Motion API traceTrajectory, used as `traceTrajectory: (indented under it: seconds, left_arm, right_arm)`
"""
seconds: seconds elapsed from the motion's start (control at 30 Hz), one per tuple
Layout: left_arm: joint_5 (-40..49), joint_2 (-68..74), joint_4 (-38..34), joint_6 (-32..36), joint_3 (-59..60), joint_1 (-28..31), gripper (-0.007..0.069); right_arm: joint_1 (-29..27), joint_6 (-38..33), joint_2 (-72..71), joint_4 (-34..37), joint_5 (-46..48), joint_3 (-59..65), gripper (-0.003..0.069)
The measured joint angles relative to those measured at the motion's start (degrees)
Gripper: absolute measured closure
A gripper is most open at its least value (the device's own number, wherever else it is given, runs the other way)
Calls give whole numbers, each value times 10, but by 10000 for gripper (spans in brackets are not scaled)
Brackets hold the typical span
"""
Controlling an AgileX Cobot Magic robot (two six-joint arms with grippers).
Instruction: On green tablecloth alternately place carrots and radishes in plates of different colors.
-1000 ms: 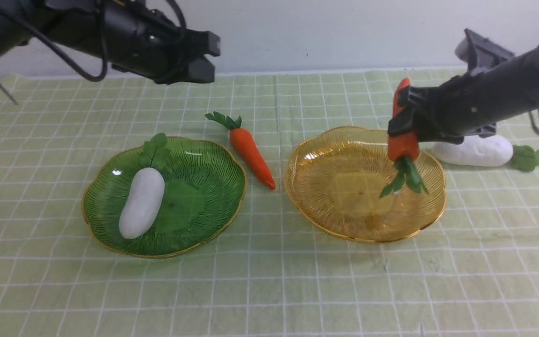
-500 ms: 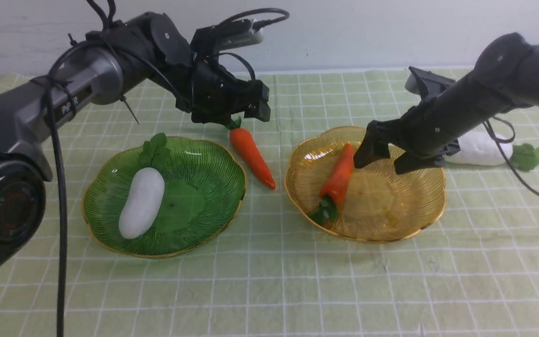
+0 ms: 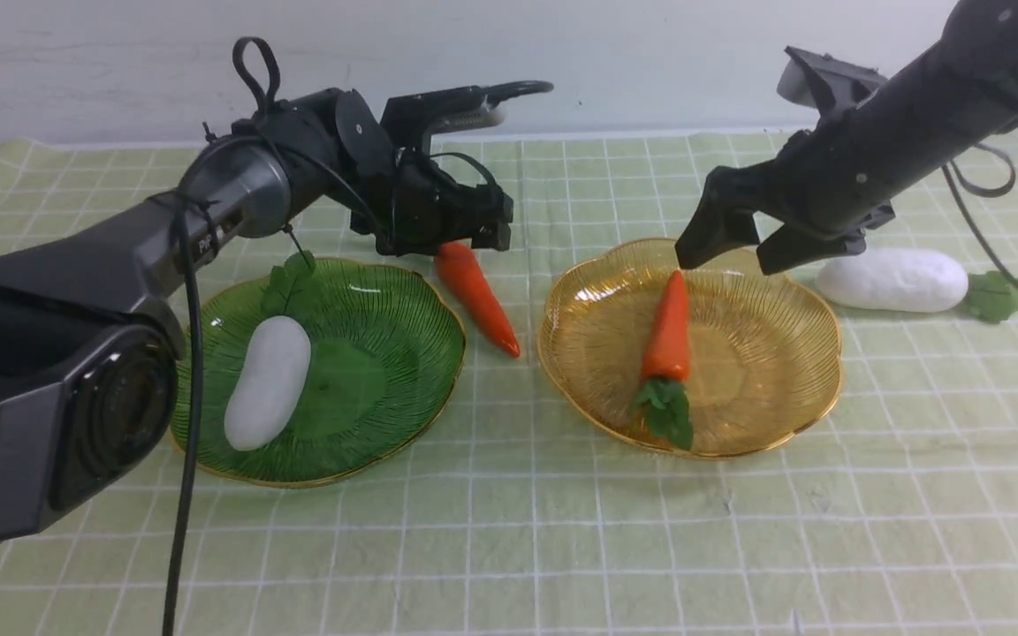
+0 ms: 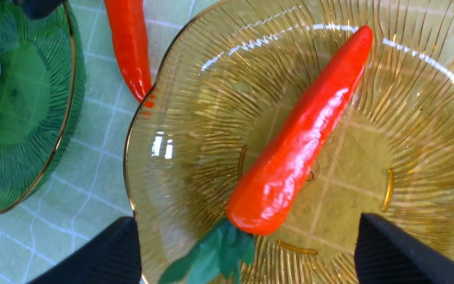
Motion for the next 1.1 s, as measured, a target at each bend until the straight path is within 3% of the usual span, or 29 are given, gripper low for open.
traceTrajectory:
  seconds: [0.27,0.4,0.5,0.57,0.77,0.87,1.1]
  left_arm:
    - [-27,18,12,-26,-2,0,39]
    - [-37,26,12,-21,-4,-4,116]
    - [-44,32,12,-17,-6,-12,262]
    - [-41,32,12,-12,-7,-14,262]
    - [39,23,14,18,-72,-17,262]
    - [117,3,7,20,-128,-18,262]
    - [288,-29,-119,21,-216,-43,262]
  right_arm:
    - [0,-3,-1,-5,3,-1,-30]
    - [0,-3,-1,-6,3,-1,-20]
    - [0,-3,-1,-7,7,-5,1]
    - [0,-3,-4,-9,10,-10,18]
    - [-6,-5,-38,-86,34,-67,117]
    - [-24,-7,-57,-160,51,-104,189]
    - [-75,-70,-41,-288,38,-118,358]
